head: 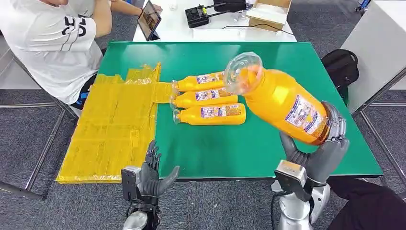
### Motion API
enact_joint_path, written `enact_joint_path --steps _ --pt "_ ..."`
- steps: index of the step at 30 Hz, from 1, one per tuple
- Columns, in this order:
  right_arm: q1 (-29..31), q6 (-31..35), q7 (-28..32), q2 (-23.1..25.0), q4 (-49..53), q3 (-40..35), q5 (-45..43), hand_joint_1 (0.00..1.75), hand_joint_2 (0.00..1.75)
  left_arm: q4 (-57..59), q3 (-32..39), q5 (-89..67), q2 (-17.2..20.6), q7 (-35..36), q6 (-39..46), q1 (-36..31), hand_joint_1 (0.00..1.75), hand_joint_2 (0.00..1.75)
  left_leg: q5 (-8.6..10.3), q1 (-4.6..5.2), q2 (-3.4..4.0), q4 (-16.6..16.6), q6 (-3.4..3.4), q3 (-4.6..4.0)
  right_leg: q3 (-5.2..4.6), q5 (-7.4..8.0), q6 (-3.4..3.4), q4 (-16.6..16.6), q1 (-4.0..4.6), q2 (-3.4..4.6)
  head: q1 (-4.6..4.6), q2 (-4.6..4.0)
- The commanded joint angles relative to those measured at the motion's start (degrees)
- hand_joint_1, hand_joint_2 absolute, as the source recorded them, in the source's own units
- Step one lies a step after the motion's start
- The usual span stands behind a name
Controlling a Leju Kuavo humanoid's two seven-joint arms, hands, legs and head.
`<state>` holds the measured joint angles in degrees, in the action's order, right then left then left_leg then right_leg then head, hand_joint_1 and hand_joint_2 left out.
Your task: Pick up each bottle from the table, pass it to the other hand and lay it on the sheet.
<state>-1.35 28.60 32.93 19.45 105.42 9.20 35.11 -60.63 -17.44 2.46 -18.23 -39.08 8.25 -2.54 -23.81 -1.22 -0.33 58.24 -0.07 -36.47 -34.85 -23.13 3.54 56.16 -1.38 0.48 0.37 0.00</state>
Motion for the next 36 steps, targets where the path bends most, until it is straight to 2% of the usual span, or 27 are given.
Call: enact_joint_path --steps 1,7,8,12,15,17,27,28,30,35,36 --pt "-2.0 -1.5 2.2 0.5 -15.7 -11.4 -3.0 1.75 1.75 -14.7 -1.6 3.7 -1.8 1.8 -6.1 1.5 0.00 1.75 -0.15 -0.07 0.23 0.0 0.05 0.27 0.23 -0.06 -0.19 0.0 0.12 0.16 0.00 0.00" --pt "-2.1 -1.8 3.4 0.5 -24.1 -14.7 -6.0 1.75 1.75 -20.2 -3.0 6.2 -1.8 2.2 -8.6 3.2 0.00 1.75 -0.05 -0.08 0.14 0.0 0.04 0.17 0.18 -0.03 -0.12 -0.1 0.10 0.07 -0.02 0.00" --pt "-2.2 -2.0 3.7 0.5 -25.0 -14.5 -6.2 1.75 1.75 -20.3 -3.0 6.6 -1.8 2.2 -9.0 3.3 0.00 1.75 -0.14 -0.08 0.16 0.0 0.07 0.37 0.38 -0.11 -0.17 -0.1 0.11 0.06 0.00 0.00" --pt "-2.4 -2.1 3.9 0.5 -25.6 -13.9 -6.7 1.75 1.75 -20.4 -3.0 6.9 -1.8 2.0 -9.3 3.5 0.00 1.75 -0.04 -0.05 0.04 0.0 0.05 0.18 0.22 -0.06 -0.11 -0.1 0.06 -0.01 0.00 0.00" --pt "-2.4 -2.3 4.1 0.5 -25.6 -13.6 -6.9 1.75 1.75 -20.4 -2.8 7.0 -1.8 2.0 -9.4 3.5 0.00 1.75 -0.14 -0.05 0.04 0.0 0.09 0.39 0.44 -0.15 -0.19 -0.1 0.09 -0.04 0.00 0.00" --pt "-2.4 -2.3 4.1 0.5 -25.6 -13.6 -6.9 1.75 1.75 -20.4 -2.8 7.0 -1.8 2.0 -9.4 3.5 0.00 1.75 -0.03 -0.03 0.00 0.0 0.04 0.14 0.18 -0.06 -0.11 -0.1 0.05 -0.05 0.00 0.00" --pt "-2.5 -2.3 4.3 0.5 -26.5 -11.2 -8.9 1.75 1.75 -19.2 -3.3 7.4 -1.8 2.0 -10.3 3.5 0.00 1.75 -0.11 -0.03 0.00 -0.1 0.09 0.35 0.40 -0.14 -0.15 -0.1 0.06 -0.09 0.00 0.00" --pt "-2.3 -2.2 4.3 0.5 -27.2 -11.4 -8.9 1.75 1.75 -18.6 -3.6 7.7 -1.8 2.2 -10.6 3.4 0.00 1.75 -0.02 -0.02 0.00 -0.1 0.05 0.11 0.15 -0.05 -0.09 -0.1 0.04 -0.05 0.00 0.00" --pt "-1.7 -2.3 3.8 0.5 -29.9 -12.2 -8.5 1.75 1.75 -17.1 -4.4 8.1 -1.8 2.2 -11.1 3.1 0.00 1.75 -0.06 -0.03 -0.01 -0.1 0.07 0.24 0.29 -0.09 -0.12 -0.1 0.05 -0.07 0.00 0.00" --pt "-0.6 0.7 3.6 0.5 -32.0 -12.6 -12.5 1.75 1.75 -15.6 -5.8 7.4 -1.8 1.5 -10.3 2.7 0.00 1.75 -0.09 -0.03 0.03 -0.1 0.08 0.37 0.41 -0.11 -0.17 -0.1 0.07 -0.06 -0.02 0.00" --pt "-0.6 1.3 3.4 0.5 -31.1 -12.4 -13.2 1.75 1.75 -15.4 -5.9 7.4 -1.8 1.5 -10.2 2.7 0.00 1.75 -0.02 -0.02 0.01 -0.1 0.05 0.16 0.19 -0.04 -0.10 -0.1 0.04 -0.04 0.00 0.00"
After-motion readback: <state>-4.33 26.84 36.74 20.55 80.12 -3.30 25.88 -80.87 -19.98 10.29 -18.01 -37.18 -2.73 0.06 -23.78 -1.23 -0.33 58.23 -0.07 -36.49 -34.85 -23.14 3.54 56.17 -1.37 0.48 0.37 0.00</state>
